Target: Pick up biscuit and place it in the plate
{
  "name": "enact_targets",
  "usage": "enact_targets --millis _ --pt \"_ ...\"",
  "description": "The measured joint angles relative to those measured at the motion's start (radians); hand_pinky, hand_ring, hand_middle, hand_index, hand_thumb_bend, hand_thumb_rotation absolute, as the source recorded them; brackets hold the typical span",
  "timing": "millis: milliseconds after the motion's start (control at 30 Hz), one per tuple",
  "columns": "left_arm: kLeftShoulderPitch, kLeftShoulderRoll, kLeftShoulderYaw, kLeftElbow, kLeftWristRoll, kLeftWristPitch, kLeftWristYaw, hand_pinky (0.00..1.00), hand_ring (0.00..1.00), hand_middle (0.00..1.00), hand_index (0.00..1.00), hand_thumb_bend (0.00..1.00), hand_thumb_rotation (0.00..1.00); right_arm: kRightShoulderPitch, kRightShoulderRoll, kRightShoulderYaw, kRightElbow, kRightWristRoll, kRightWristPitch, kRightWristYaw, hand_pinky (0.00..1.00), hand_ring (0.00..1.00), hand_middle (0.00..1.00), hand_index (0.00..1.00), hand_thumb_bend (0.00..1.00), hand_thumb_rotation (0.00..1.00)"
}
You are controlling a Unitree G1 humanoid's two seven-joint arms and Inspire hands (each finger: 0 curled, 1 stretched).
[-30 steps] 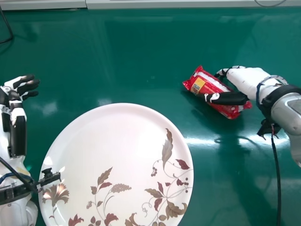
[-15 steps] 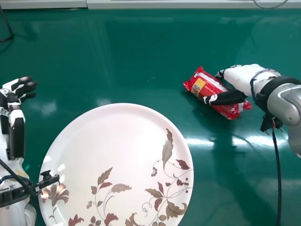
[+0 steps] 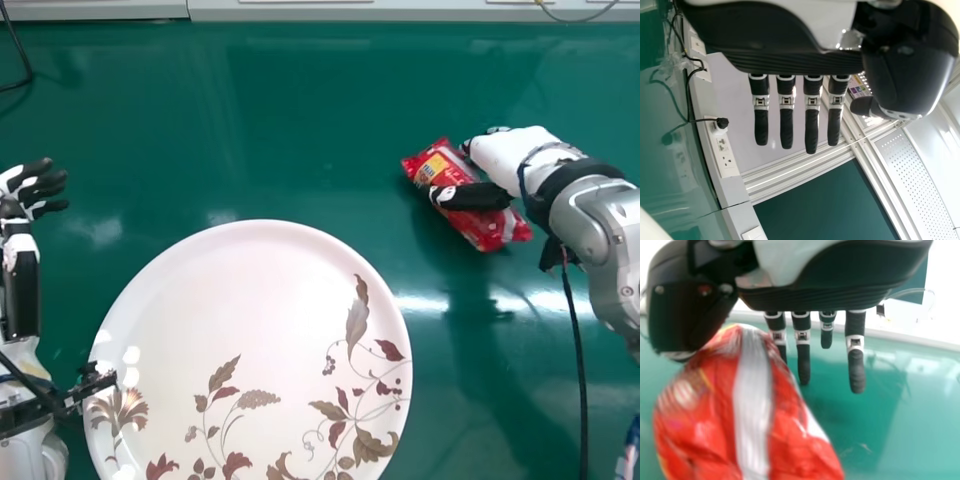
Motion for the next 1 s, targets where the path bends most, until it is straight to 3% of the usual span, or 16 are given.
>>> enact_targets --millis 167,467,700,1000 --pt "0.003 0.000 0.005 -0.010 0.000 0.012 -0.004 0.59 0.69 0.68 0.73 0.10 0.33 0.043 0.007 -0.027 0.080 0.040 -0.117 -0.214 0.08 0.38 0.45 0.52 0.50 0.00" --pt "0.000 0.000 0.018 -0.012 0.000 0.025 -0.013 0.58 0.69 0.68 0.72 0.10 0.33 0.070 0.030 -0.047 0.105 0.060 -0.166 -0.343 0.07 0.40 0.46 0.51 0.51 0.00" --pt "-0.002 0.000 0.020 -0.017 0.001 0.041 -0.019 0.56 0.69 0.68 0.72 0.11 0.38 0.136 0.049 -0.082 0.001 0.101 -0.165 -0.326 0.06 0.42 0.48 0.49 0.51 0.00" --pt "-0.004 0.000 0.021 -0.021 0.001 0.051 -0.029 0.56 0.70 0.68 0.72 0.12 0.41 0.190 0.072 -0.197 -0.317 0.140 -0.119 -0.262 0.06 0.42 0.48 0.49 0.51 0.00"
